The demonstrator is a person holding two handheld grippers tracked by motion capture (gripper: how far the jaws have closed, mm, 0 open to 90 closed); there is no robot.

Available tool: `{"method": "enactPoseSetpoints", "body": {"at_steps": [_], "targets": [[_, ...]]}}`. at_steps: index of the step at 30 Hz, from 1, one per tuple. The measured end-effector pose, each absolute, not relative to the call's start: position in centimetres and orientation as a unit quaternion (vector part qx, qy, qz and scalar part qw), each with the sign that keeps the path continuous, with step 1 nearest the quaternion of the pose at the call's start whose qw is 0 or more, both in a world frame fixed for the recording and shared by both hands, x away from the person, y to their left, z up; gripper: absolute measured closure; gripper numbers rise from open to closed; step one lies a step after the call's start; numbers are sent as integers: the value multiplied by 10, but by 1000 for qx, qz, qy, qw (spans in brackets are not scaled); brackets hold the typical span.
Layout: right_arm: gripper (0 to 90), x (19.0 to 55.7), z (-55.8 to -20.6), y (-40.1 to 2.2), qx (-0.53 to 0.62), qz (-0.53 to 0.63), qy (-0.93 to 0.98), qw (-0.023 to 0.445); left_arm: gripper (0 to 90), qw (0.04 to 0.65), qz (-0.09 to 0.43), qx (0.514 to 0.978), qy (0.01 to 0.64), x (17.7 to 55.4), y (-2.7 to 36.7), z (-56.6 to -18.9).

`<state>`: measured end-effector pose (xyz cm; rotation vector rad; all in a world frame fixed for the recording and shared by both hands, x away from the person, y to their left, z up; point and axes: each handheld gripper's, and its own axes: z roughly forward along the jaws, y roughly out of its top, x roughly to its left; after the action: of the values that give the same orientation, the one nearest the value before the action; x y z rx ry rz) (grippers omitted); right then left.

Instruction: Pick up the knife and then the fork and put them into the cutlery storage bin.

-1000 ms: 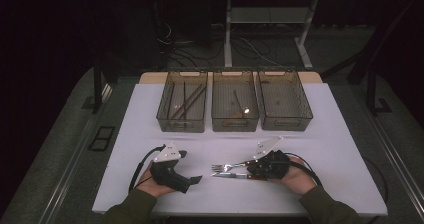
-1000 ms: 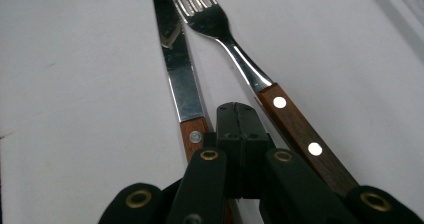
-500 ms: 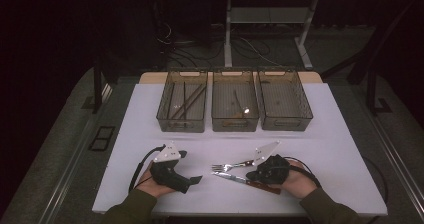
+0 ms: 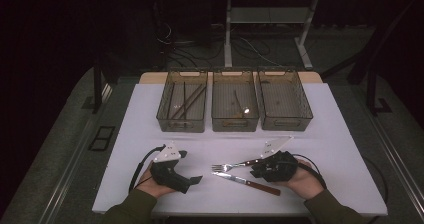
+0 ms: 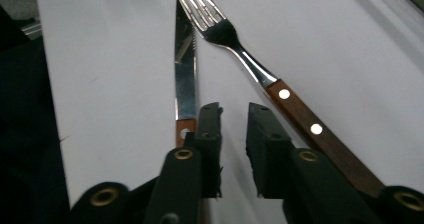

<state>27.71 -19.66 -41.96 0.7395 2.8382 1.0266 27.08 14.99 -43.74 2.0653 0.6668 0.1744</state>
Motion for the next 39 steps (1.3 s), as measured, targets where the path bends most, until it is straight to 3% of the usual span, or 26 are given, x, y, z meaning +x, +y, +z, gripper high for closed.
{"method": "enactPoseSetpoints", "body": {"at_steps": [15, 26, 39], "targets": [[701, 264, -436, -184, 179, 314, 932, 14, 0, 463, 71, 841, 271, 271, 150, -438], [770, 255, -440, -184, 141, 310, 938, 62, 0, 461, 71, 842, 270, 272, 149, -438], [773, 261, -437, -187, 155, 327, 932, 33, 0, 464, 69, 842, 266, 272, 149, -438]]}}
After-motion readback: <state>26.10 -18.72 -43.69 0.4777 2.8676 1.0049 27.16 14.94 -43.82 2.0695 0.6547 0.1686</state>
